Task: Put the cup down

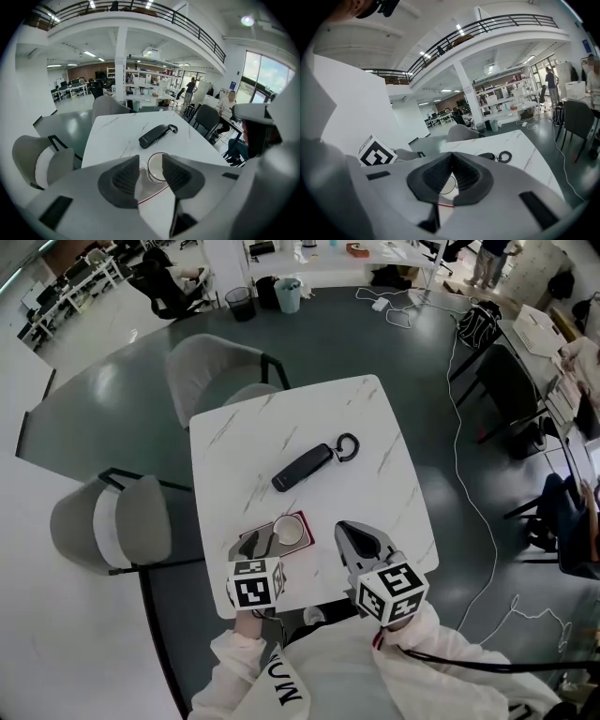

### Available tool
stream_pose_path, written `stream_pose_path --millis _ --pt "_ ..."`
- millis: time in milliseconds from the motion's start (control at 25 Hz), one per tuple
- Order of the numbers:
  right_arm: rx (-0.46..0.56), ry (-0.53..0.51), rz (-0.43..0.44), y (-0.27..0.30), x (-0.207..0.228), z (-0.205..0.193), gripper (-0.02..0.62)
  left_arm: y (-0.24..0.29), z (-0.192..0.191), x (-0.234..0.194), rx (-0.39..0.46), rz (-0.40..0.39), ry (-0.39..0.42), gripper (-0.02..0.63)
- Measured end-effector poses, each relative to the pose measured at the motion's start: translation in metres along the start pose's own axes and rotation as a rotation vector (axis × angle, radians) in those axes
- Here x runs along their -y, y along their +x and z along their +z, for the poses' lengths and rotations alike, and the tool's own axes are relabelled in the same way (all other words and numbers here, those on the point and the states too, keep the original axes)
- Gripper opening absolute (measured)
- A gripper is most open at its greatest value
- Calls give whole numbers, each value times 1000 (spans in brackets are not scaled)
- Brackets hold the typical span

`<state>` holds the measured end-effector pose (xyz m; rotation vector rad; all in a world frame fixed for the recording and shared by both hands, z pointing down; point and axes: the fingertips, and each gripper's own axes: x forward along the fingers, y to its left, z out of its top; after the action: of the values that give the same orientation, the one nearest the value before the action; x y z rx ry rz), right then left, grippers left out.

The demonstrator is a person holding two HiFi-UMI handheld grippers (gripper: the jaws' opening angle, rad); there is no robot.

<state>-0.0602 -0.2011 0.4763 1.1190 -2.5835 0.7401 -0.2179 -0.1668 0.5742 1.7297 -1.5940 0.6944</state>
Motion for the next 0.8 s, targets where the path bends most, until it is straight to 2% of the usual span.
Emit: stream_pose_path --millis 280,800 --pt "43 -54 36 -27 -45 5 5 -67 -8 1 107 3 -2 150" --pt "85 -107 75 -76 -117 -16 5 -154 -48 12 256 -27 -28 149"
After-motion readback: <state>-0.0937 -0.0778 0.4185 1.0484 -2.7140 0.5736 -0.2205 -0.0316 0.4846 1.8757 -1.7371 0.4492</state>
